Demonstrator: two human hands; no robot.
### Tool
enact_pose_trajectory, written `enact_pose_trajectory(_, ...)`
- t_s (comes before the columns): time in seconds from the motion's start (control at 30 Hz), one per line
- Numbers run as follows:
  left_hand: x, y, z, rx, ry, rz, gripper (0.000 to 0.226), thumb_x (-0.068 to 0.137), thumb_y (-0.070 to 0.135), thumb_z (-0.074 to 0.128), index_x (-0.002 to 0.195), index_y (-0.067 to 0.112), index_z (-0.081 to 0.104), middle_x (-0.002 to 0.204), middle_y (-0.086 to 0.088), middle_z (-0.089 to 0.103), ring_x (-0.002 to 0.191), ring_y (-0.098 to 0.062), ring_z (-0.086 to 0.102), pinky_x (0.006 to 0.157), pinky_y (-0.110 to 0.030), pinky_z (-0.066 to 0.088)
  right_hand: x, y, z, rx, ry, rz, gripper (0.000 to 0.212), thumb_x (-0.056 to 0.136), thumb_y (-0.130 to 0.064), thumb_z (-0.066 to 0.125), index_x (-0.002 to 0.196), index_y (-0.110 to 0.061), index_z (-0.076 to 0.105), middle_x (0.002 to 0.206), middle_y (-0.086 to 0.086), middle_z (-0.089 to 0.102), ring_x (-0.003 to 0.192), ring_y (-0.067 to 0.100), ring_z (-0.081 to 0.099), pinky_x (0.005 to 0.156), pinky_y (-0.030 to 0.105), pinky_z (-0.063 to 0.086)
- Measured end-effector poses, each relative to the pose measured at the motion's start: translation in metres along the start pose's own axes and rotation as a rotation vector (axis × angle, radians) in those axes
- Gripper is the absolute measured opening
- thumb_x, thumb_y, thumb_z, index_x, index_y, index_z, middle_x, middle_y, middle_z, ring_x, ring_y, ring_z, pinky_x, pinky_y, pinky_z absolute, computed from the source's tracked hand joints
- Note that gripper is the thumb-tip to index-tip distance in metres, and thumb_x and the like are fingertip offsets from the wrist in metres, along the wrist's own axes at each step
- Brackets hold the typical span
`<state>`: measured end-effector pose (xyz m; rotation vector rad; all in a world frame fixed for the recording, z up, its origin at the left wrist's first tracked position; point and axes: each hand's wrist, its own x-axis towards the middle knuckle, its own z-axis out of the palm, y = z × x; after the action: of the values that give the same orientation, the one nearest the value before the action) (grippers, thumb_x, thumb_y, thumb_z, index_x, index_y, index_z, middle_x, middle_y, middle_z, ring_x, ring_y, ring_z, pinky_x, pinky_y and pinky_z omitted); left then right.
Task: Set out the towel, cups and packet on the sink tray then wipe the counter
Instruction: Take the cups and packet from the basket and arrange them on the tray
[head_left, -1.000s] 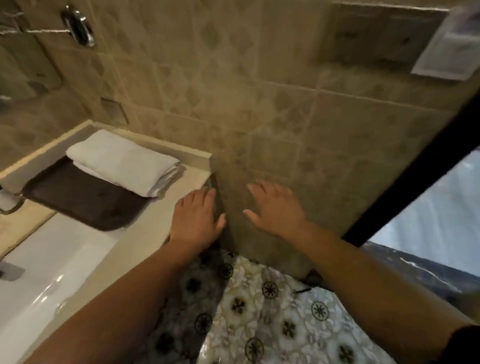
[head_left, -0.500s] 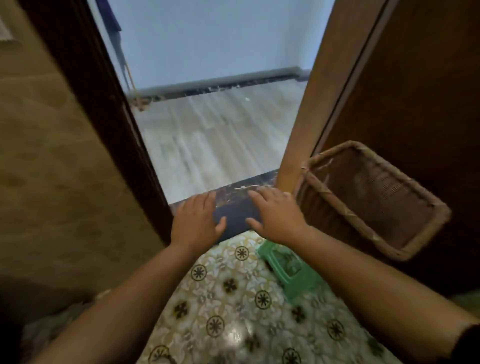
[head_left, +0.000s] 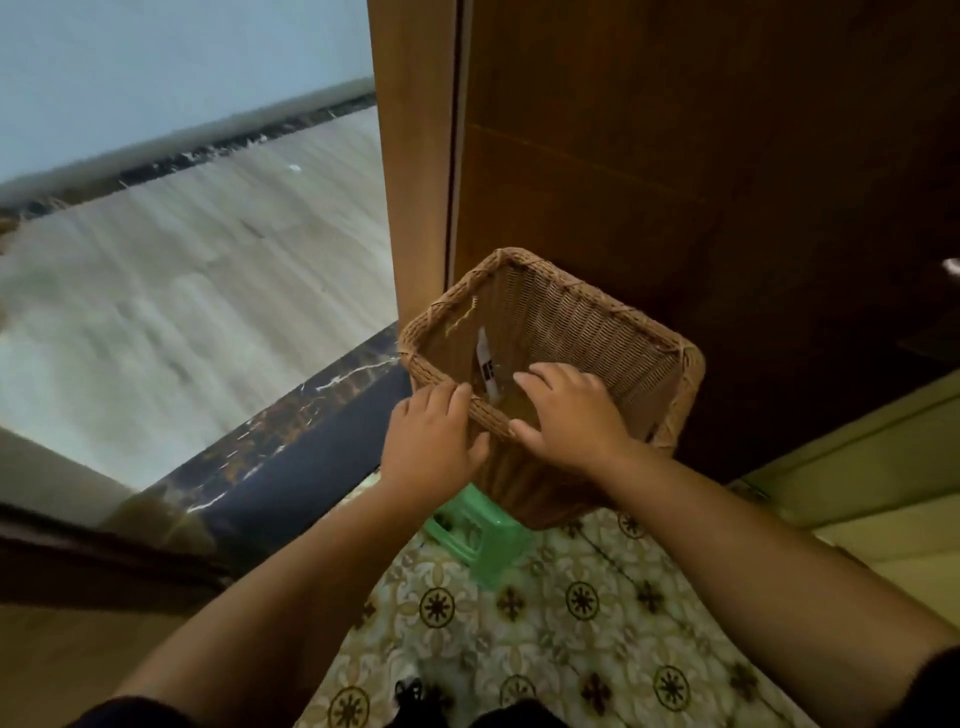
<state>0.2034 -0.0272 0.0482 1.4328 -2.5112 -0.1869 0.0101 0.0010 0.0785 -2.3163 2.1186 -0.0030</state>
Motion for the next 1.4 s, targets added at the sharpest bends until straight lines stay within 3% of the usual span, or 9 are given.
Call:
enact_pose_trajectory(0.2, 0.057, 0.022, 0.034, -0.058, -0.02, 0.009, 0.061, 0.086, 0.05, 0.049, 0.135, 0.013, 0.05, 0.135, -0.009, 0.056, 0.124, -0.029, 0.05, 0.102, -0.046, 0.038, 0.036, 0.069, 0.033, 0.053, -0.106, 0.04, 0.063, 0.087, -0.055, 0.049, 0.14, -0.022, 0.042, 0.142, 0.004, 0.047, 0.133, 0.026, 0.039, 0.102, 0.051, 0.038)
enact_pose_trajectory(0.4, 0.121, 0.036, 0.073, -0.024, -0.011, -0.169, 0.064, 0.086, 0.056, 0.042, 0.138, 0.018, 0.044, 0.139, -0.006, 0.054, 0.128, -0.026, 0.048, 0.105, -0.045, 0.037, 0.102, 0.129, 0.078, 0.089, -0.141, -0.135, 0.062, 0.084, -0.057, 0.051, 0.136, -0.024, 0.044, 0.138, 0.003, 0.05, 0.13, 0.024, 0.043, 0.1, 0.048, 0.04)
enact_pose_trajectory(0.57, 0.163, 0.056, 0.124, -0.022, -0.078, -0.561, 0.073, 0.084, 0.057, 0.054, 0.143, 0.018, 0.034, 0.145, -0.006, 0.047, 0.132, -0.027, 0.043, 0.106, -0.046, 0.037, 0.166, 0.169, 0.119, 0.147, -0.234, -0.313, 0.064, 0.086, -0.056, 0.054, 0.139, -0.023, 0.042, 0.141, 0.003, 0.047, 0.131, 0.025, 0.041, 0.102, 0.045, 0.037)
enact_pose_trajectory(0.73, 0.181, 0.074, 0.169, -0.273, -0.078, -1.035, 0.075, 0.083, 0.053, 0.059, 0.143, 0.017, 0.033, 0.145, -0.009, 0.043, 0.13, -0.03, 0.043, 0.103, -0.049, 0.039, 0.196, 0.18, 0.155, 0.2, -0.381, -0.404, 0.065, 0.086, -0.052, 0.058, 0.141, -0.021, 0.04, 0.144, 0.006, 0.044, 0.132, 0.027, 0.039, 0.105, 0.044, 0.038)
enact_pose_trajectory(0.9, 0.192, 0.052, 0.23, -0.501, -0.04, -1.541, 0.081, 0.086, 0.045, 0.061, 0.149, 0.017, 0.019, 0.154, -0.011, 0.028, 0.136, -0.035, 0.033, 0.105, -0.053, 0.034, 0.214, 0.169, 0.222, 0.283, -0.494, -0.31, 0.076, 0.086, -0.047, 0.064, 0.147, -0.017, 0.031, 0.153, 0.01, 0.028, 0.134, 0.033, 0.035, 0.108, 0.042, 0.035)
enact_pose_trajectory(1.0, 0.203, 0.041, 0.274, -0.612, 0.055, -1.747, 0.091, 0.086, 0.045, 0.064, 0.152, 0.015, 0.008, 0.159, -0.01, 0.018, 0.139, -0.036, 0.028, 0.106, -0.053, 0.031, 0.228, 0.168, 0.27, 0.359, -0.528, -0.184, 0.093, 0.083, -0.047, 0.069, 0.152, -0.015, 0.017, 0.16, 0.013, 0.013, 0.143, 0.037, 0.022, 0.114, 0.044, 0.028)
enact_pose_trajectory(1.27, 0.192, 0.046, 0.354, -0.597, 0.093, -1.802, 0.108, 0.082, 0.049, 0.07, 0.154, 0.014, -0.002, 0.162, -0.01, 0.011, 0.139, -0.036, 0.031, 0.104, -0.051, 0.035, 0.234, 0.162, 0.348, 0.522, -0.486, -0.081, 0.116, 0.075, -0.044, 0.078, 0.154, -0.009, 0.0, 0.161, 0.017, 0.004, 0.146, 0.035, 0.014, 0.116, 0.049, 0.025)
enact_pose_trajectory(1.4, 0.191, 0.04, 0.363, -0.569, 0.252, -1.714, 0.11, 0.08, 0.047, 0.073, 0.154, 0.016, -0.001, 0.162, -0.01, 0.01, 0.139, -0.036, 0.033, 0.103, -0.049, 0.039, 0.234, 0.155, 0.363, 0.632, -0.469, -0.064, 0.121, 0.071, -0.042, 0.082, 0.154, -0.01, 0.0, 0.161, 0.017, 0.007, 0.146, 0.034, 0.014, 0.115, 0.051, 0.027)
